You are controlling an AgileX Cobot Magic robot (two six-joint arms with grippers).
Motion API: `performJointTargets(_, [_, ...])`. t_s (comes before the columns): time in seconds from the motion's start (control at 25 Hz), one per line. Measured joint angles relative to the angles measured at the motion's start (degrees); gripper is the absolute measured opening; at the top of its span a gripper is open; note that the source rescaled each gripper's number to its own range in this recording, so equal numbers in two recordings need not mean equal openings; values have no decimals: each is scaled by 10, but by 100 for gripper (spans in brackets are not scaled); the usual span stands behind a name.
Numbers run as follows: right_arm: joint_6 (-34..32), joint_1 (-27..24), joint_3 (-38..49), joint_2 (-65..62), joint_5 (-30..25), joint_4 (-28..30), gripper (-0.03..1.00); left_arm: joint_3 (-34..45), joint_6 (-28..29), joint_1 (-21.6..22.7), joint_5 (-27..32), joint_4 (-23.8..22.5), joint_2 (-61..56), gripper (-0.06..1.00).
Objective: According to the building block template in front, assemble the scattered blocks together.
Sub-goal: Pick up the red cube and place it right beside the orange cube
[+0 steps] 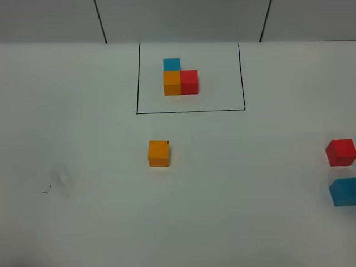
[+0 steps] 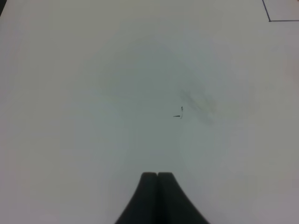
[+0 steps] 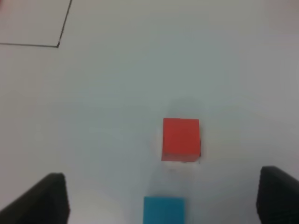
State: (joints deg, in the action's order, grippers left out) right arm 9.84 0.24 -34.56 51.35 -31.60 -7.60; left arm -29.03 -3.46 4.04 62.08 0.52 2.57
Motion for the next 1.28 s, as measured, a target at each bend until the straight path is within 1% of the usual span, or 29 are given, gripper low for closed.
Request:
performJointTargets(0.24, [2,0,-27,65,5,-8,80,0,0,0,0,0,0,0])
performJointTargets(0.52, [2,0,-29,137,11,-18,80,0,0,0,0,0,0,0])
performJointTargets(1.0, [2,0,-29,255,73,-26,80,0,0,0,0,0,0,0])
performJointTargets(1.28, [4,0,-29,312,112,-5,81,0,0,0,0,0,0,0])
